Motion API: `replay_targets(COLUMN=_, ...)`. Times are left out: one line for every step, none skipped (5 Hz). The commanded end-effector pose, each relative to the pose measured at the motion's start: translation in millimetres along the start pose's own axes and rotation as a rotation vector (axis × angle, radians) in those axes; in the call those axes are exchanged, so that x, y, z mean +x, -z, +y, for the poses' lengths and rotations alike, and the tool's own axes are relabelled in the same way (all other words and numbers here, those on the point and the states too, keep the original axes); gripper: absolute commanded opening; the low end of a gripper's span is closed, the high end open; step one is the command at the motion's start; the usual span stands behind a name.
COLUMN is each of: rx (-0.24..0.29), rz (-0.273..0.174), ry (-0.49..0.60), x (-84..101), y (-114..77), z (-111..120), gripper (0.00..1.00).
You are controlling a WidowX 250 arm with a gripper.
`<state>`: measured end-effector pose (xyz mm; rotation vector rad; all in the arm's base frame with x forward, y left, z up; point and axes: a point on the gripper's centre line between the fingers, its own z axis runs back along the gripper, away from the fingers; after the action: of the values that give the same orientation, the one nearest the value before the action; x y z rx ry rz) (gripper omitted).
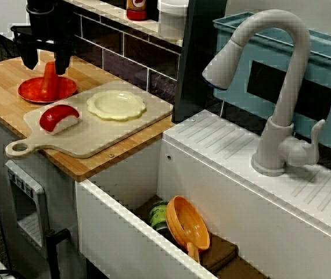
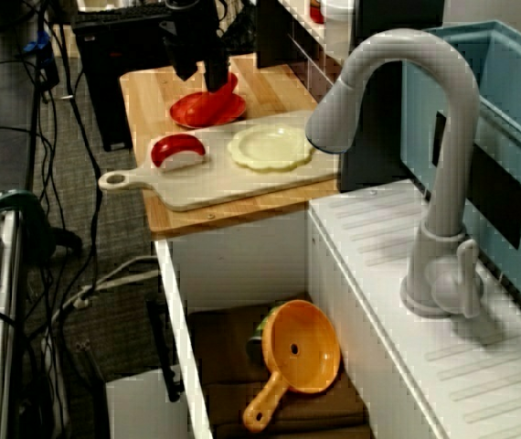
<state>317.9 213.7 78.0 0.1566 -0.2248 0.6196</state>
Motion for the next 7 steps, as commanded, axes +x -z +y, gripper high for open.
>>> replay_targets(rx=-0.018, rz=-0.028, ry=-0.048, x=8.5, y=-6.4, z=14.8, gripper=1.00)
replay_targets(rx=0.011, rz=0.015, ry=-0.066, x=8.2, y=4.0, z=11.3, gripper=1.00)
replay_targets(rx=0.011, rz=0.022, ry=-0.083, x=9.1, y=8.0, z=9.9, gripper=1.00)
replay_targets(rx=0.022, rz=0.055, ry=-0.119, x=11.3, y=13.7, z=7.8, gripper=1.00)
replay_targets(rx=0.042, rz=0.060, ry=-0.112, x=12.0, y=22.4, z=1.9, gripper=1.00)
replay_targets(rx=0.049, rz=0.060, ry=-0.114, x=12.0, y=23.1, z=0.7, gripper=1.00)
replay_targets(rx=0.031, rz=0.050, ry=-0.103, x=9.2, y=21.0, z=3.8, gripper=0.00)
